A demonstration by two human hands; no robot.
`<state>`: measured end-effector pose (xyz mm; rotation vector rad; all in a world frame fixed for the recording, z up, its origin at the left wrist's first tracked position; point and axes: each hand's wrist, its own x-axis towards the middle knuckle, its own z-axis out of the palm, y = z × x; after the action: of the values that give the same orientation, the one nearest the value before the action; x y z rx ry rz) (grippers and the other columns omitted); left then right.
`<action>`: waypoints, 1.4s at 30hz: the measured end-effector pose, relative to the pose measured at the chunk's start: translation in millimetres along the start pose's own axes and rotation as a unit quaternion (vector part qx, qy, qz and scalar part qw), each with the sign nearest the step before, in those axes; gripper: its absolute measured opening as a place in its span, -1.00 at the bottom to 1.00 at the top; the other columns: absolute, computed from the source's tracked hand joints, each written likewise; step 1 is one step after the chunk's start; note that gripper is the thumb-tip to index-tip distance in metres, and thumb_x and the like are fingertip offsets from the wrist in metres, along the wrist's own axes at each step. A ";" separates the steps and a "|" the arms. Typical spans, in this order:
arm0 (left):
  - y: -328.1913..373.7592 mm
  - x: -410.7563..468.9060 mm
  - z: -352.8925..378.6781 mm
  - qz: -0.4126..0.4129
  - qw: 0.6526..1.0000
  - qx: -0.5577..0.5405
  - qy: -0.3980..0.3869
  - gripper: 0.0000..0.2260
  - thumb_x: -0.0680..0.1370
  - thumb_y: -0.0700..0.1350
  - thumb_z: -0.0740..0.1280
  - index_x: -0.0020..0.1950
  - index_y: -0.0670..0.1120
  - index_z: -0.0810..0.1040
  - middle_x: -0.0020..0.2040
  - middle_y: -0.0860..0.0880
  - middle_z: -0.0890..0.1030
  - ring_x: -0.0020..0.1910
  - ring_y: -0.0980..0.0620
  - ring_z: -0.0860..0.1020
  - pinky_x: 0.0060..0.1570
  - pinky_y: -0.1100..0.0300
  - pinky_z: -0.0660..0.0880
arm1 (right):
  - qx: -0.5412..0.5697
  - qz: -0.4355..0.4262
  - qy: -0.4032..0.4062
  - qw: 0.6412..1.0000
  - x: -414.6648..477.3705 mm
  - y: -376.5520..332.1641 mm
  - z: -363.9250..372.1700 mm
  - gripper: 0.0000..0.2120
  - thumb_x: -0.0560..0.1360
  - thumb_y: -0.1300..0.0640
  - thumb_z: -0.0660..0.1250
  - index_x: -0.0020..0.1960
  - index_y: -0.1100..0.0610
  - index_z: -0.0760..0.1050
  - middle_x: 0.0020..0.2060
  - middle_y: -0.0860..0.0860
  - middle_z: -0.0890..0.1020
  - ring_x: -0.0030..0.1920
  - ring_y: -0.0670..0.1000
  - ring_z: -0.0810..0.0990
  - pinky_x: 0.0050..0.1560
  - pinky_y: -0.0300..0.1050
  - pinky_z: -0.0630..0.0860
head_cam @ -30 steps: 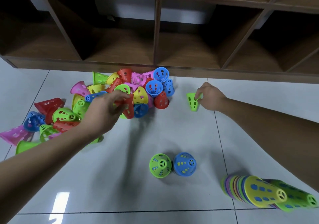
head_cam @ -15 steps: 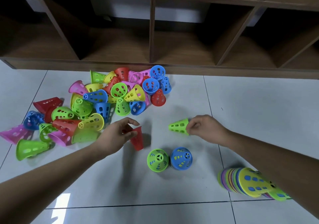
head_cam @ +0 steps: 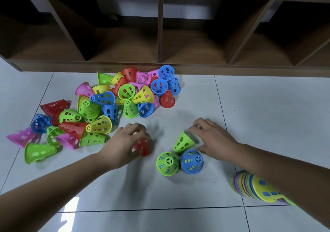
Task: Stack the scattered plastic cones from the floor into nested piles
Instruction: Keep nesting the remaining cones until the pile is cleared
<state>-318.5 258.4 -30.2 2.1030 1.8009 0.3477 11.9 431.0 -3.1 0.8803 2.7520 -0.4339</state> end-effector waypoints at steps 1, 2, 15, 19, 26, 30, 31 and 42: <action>0.5 0.3 1.3 0.004 1.000 0.020 -0.015 -0.45 0.40 -0.05 0.55 0.34 0.23 0.49 0.37 0.10 0.47 0.24 0.00 0.51 0.05 0.02 0.49 | -0.015 -0.014 -0.005 1.000 1.6 -1.3 1.0 -0.37 0.43 0.06 0.49 0.46 -0.16 0.40 0.37 -0.09 0.37 0.30 0.04 0.42 0.26 -0.04 0.42; 0.8 0.5 3.2 0.006 0.999 0.039 -0.028 -0.45 0.39 -0.05 0.55 0.32 0.23 0.48 0.39 0.10 0.47 0.25 -0.01 0.50 0.04 0.04 0.46 | -0.027 -0.022 -0.011 0.999 3.1 -2.3 2.1 -0.36 0.45 0.06 0.49 0.49 -0.16 0.40 0.42 -0.07 0.37 0.33 0.06 0.42 0.28 -0.03 0.40; -17.2 8.5 7.7 -0.018 0.990 0.141 -0.024 -0.52 0.38 0.03 0.55 0.29 0.13 0.59 0.22 0.12 0.60 0.21 -0.05 0.55 0.01 0.03 0.44 | -0.148 -0.156 0.010 0.977 27.0 -4.5 0.6 -0.46 0.39 0.17 0.51 0.34 -0.11 0.55 0.43 0.01 0.50 0.33 0.13 0.53 0.20 0.04 0.52; -7.1 9.5 -1.3 -0.062 0.997 0.025 0.038 -0.59 0.51 0.27 0.35 0.27 0.11 0.53 0.11 0.10 0.58 0.00 -0.09 0.60 -0.05 0.00 0.56 | -0.175 -0.123 0.023 0.977 28.9 -0.9 6.3 -0.62 0.35 0.14 0.53 0.14 -0.03 0.56 0.19 -0.03 0.58 0.21 0.10 0.56 0.14 0.01 0.50; 47.1 12.6 -21.7 -0.074 0.975 -0.184 0.096 -0.63 0.53 0.21 0.44 0.26 0.15 0.47 0.13 0.19 0.57 0.03 0.14 0.61 0.02 0.13 0.59 | -0.204 -0.063 0.057 0.975 23.0 13.2 12.2 -0.51 0.23 0.19 0.51 0.16 0.01 0.59 -0.10 0.02 0.57 -0.07 0.15 0.56 0.00 0.06 0.52; 78.5 14.5 -28.7 -0.049 0.971 -0.215 0.095 -0.62 0.53 0.20 0.46 0.28 0.21 0.46 0.16 0.28 0.56 0.18 0.19 0.55 0.15 0.16 0.55 | -0.130 -0.009 0.045 0.991 17.3 18.1 5.8 -0.48 0.35 0.03 0.52 0.30 0.01 0.57 0.01 0.04 0.57 0.02 0.15 0.58 0.08 0.05 0.50; 84.3 14.3 -29.8 -0.041 0.972 -0.212 0.095 -0.62 0.53 0.23 0.45 0.29 0.23 0.46 0.18 0.31 0.54 0.20 0.19 0.53 0.18 0.19 0.52 | -0.085 0.018 0.037 0.996 15.3 18.0 2.5 -0.47 0.41 -0.03 0.49 0.37 -0.02 0.54 0.08 0.02 0.56 0.11 0.14 0.57 0.16 0.04 0.47; 101.2 0.8 -11.9 -0.028 0.976 -0.216 0.025 -0.59 0.54 0.30 0.46 0.29 0.20 0.48 0.19 0.27 0.58 0.18 0.19 0.54 0.20 0.18 0.50 | 0.343 0.116 0.165 0.917 -47.7 -43.3 -39.3 -0.58 0.54 0.02 0.52 0.36 -0.15 0.51 0.15 -0.21 0.54 0.20 -0.11 0.58 0.19 -0.26 0.46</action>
<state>-232.1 247.1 22.5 1.7504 1.6275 0.7110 19.6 385.5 56.6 1.5392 2.7348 -1.3626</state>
